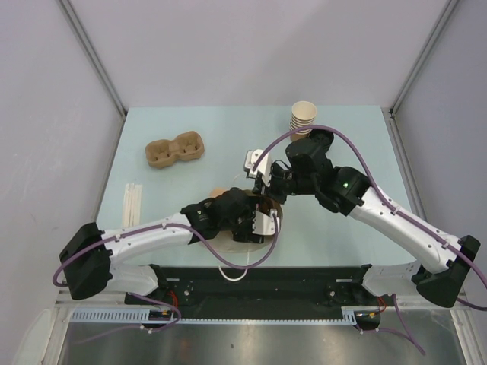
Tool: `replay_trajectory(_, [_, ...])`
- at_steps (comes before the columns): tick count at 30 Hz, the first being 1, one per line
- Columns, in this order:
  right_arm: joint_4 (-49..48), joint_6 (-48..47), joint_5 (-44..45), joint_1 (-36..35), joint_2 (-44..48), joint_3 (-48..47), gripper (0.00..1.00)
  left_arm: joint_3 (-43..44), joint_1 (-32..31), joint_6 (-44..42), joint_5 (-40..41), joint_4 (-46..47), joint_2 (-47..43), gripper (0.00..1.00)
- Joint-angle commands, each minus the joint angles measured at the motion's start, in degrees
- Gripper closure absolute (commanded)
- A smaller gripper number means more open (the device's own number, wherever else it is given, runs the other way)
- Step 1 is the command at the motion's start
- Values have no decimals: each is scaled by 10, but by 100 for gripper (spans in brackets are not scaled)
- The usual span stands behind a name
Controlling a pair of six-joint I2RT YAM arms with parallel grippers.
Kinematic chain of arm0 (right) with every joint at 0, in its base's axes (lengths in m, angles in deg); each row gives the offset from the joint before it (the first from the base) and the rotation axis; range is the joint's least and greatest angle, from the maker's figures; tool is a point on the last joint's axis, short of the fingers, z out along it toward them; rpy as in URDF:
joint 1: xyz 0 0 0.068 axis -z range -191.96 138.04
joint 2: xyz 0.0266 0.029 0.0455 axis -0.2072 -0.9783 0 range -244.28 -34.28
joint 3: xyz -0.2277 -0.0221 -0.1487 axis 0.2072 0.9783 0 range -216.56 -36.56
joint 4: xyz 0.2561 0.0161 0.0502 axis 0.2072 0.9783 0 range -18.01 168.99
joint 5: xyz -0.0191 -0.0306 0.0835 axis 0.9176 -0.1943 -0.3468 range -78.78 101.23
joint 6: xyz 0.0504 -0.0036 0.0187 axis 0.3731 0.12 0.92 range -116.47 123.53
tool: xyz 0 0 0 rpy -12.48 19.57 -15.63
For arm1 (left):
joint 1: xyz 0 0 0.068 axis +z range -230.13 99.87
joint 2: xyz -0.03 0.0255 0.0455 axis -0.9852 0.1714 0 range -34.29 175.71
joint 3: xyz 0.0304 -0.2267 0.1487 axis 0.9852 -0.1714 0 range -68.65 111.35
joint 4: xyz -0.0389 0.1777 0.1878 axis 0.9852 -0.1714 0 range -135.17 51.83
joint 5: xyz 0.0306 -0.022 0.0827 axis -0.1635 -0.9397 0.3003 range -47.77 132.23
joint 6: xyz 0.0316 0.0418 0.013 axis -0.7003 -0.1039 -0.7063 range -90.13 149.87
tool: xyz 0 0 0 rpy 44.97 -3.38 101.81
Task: Pack the takeout coffee
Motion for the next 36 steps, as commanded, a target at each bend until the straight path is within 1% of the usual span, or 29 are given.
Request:
replay_trajectory(1, [-30, 10, -34, -2, 27, -5, 100, -17, 0, 3, 36, -5, 31, 86])
replay_trajectory(4, [-21, 24, -63, 6, 25, -4, 100, -18, 0, -2, 38, 9, 33, 87])
replay_trajectory(8, [-21, 39, -105, 28, 23, -3, 100, -17, 0, -10, 79, 27, 46, 87])
replay_trajectory(11, [-26, 46, -128, 43, 21, -3, 100, -11, 1, -7, 94, 29, 60, 88])
replay_trajectory(13, [-29, 49, -142, 48, 21, -3, 100, -5, 0, -3, 90, 15, 68, 88])
replay_trajectory(18, [-34, 54, -145, 55, 21, -4, 100, 21, 0, 15, 69, -17, 83, 87])
replay_trajectory(24, [-38, 65, -184, 75, 24, -9, 100, 93, 0, 37, 45, -110, 90, 87])
replay_trajectory(25, [-37, 70, -191, 80, 23, -10, 100, 107, 0, 43, 22, -143, 91, 87])
replay_trajectory(27, [-36, 85, -209, 90, 20, -20, 100, 146, 1, 44, 7, -179, 96, 87])
replay_trajectory(28, [-28, 89, -235, 101, 12, -24, 100, 158, 1, 48, 0, -211, 102, 87])
replay_trajectory(29, [-23, 98, -248, 107, 7, -30, 100, 182, 1, 47, -18, -229, 104, 87])
replay_trajectory(31, [-1, 105, -289, 125, -13, -48, 100, 201, 2, 52, -33, -269, 115, 87])
replay_trajectory(33, [14, 115, -326, 137, -31, -67, 100, 217, 1, 55, -52, -288, 122, 86])
replay_trajectory(36, [45, 116, -351, 152, -63, -85, 100, 223, 2, 59, -73, -311, 135, 87])
